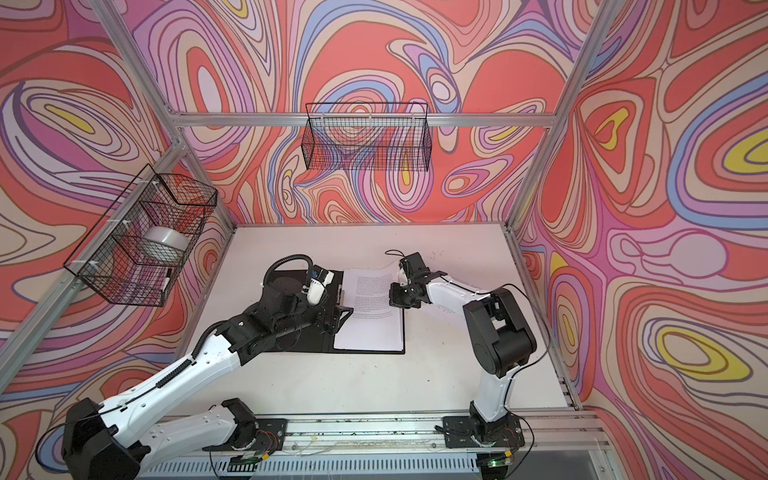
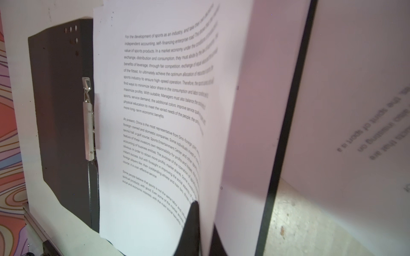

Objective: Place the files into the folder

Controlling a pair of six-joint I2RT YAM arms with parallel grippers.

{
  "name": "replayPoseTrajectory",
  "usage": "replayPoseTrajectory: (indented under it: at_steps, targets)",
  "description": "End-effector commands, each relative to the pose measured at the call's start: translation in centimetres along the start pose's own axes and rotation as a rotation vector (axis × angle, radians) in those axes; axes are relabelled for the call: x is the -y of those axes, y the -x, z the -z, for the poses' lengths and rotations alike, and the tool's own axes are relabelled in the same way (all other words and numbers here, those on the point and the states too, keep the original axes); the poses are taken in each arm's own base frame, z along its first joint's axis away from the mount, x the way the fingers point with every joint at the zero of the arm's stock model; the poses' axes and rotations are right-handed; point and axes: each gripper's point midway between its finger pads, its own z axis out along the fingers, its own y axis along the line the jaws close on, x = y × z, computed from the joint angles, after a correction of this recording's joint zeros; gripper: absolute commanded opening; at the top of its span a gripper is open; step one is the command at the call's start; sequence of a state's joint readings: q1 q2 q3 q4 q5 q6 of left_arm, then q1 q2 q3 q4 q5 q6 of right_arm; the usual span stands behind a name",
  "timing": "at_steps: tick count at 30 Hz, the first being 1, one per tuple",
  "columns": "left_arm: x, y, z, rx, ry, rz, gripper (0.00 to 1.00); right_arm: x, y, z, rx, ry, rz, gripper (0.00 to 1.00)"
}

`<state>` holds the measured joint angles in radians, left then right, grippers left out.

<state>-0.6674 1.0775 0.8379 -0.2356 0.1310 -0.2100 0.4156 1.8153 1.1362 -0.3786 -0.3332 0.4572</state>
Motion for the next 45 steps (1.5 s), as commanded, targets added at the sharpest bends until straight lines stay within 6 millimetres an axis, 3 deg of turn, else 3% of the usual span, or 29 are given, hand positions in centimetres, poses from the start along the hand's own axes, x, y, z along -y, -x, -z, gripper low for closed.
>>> replayPoseTrajectory:
  at_steps: [1, 45]
  targets:
    - [0.1, 0.7, 0.0, 0.015, -0.009, -0.011, 1.00, -0.3, -0.3, -0.2, -0.017, 0.003, 0.029, 0.00]
    - [0.5, 0.7, 0.2, 0.014, -0.028, -0.007, 1.00, -1.7, -1.5, -1.4, -0.032, 0.041, 0.012, 0.00]
